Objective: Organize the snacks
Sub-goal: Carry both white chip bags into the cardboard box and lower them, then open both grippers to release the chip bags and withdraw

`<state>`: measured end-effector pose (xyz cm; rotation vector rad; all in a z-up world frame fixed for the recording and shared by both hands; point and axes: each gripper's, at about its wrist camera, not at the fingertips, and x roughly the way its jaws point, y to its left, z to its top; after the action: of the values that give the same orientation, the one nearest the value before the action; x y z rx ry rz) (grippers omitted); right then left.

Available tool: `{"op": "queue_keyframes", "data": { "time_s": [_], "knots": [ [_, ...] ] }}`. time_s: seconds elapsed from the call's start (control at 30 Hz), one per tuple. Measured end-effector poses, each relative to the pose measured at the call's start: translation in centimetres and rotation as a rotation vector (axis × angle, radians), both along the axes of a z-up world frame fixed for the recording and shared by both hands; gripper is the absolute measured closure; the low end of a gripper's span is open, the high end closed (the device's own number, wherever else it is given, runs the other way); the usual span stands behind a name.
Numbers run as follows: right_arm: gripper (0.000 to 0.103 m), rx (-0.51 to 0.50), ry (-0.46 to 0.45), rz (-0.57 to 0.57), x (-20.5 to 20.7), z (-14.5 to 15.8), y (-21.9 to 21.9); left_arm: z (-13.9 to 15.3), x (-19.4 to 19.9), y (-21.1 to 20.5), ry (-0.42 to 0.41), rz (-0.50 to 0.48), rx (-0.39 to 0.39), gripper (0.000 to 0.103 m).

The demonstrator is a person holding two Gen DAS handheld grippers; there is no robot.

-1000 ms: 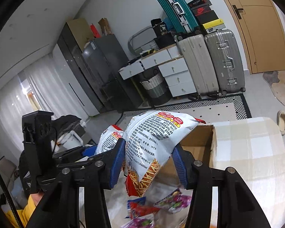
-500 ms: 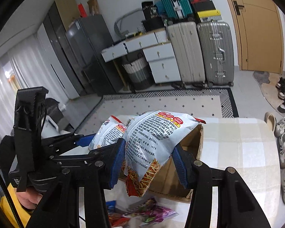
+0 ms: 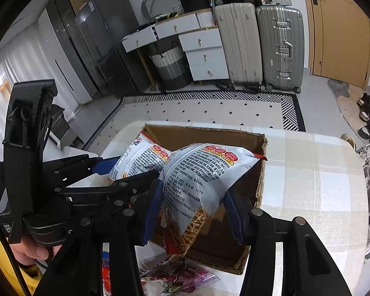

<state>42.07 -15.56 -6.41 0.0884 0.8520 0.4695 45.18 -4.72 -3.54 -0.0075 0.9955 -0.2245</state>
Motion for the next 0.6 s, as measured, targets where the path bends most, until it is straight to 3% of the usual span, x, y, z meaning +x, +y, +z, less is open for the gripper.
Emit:
{"op": "queue_keyframes", "data": {
  "time_s": [0.27, 0.6],
  "knots": [
    [0.053, -0.028, 0.023, 0.001, 1.1, -0.9, 0.3, -3.7, 0.3, 0.2, 0.025, -0.002, 0.003, 0.056],
    [0.053, -0.061, 0.058, -0.005, 1.7, -1.9, 1.1, -5.4, -0.5, 1.2, 0.029, 0.011, 0.009, 0.056]
  ]
}}
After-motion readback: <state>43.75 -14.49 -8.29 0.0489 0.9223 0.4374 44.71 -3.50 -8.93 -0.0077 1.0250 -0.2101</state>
